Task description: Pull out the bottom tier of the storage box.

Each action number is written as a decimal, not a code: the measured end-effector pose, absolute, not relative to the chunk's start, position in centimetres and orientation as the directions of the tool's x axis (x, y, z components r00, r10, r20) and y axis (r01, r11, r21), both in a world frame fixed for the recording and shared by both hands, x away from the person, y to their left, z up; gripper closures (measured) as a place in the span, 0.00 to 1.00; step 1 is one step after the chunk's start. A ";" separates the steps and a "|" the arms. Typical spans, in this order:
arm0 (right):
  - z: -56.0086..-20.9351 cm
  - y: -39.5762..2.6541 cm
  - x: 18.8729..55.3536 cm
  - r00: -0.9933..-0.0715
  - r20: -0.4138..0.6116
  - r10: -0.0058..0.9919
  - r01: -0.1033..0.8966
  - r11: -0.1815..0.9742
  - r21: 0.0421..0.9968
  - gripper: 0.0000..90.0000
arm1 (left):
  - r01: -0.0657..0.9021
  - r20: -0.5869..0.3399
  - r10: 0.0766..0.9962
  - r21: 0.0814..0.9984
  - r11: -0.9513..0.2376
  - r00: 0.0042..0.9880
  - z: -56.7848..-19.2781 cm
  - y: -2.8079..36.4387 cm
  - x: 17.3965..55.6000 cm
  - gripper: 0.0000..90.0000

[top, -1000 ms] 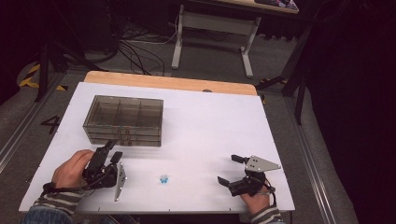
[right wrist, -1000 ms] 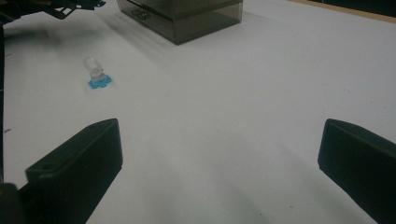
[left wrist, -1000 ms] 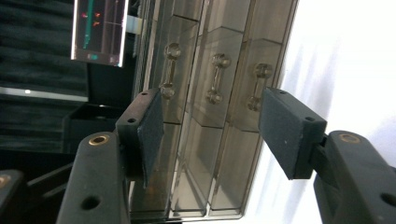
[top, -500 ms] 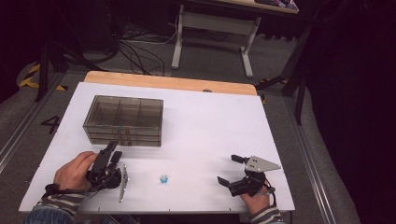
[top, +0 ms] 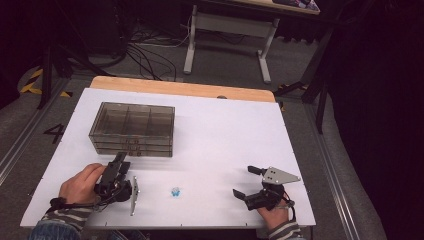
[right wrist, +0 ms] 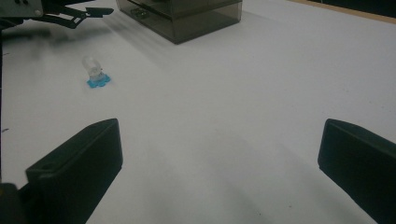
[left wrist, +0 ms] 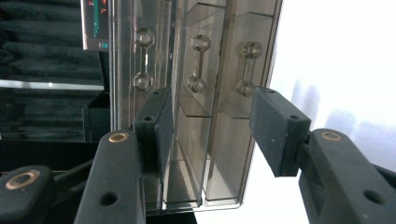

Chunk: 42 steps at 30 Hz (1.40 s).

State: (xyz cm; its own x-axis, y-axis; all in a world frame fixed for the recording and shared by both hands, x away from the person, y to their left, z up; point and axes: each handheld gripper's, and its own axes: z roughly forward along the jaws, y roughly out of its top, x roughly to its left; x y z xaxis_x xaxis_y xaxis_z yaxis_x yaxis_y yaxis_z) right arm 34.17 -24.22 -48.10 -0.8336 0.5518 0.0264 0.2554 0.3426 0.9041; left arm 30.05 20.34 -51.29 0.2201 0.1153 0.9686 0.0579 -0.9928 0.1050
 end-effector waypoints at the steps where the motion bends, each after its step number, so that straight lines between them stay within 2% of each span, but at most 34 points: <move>1: -48.1 -24.2 34.2 -0.834 0.026 0.552 0.255 0.343 0.904 0.01 | 0.064 0.966 0.121 0.109 -0.992 0.228 -51.3 20.3 30.1 0.56; 17: -48.1 -24.3 34.2 -0.827 0.032 0.561 0.263 0.336 0.904 0.01 | 0.092 0.958 0.134 0.114 -0.989 0.254 -51.7 20.1 30.9 0.58; 42: -48.2 -24.1 34.2 -0.820 0.016 0.573 0.262 0.350 0.899 0.01 | 0.100 0.943 0.110 0.082 -0.992 0.314 -52.4 19.8 32.7 0.67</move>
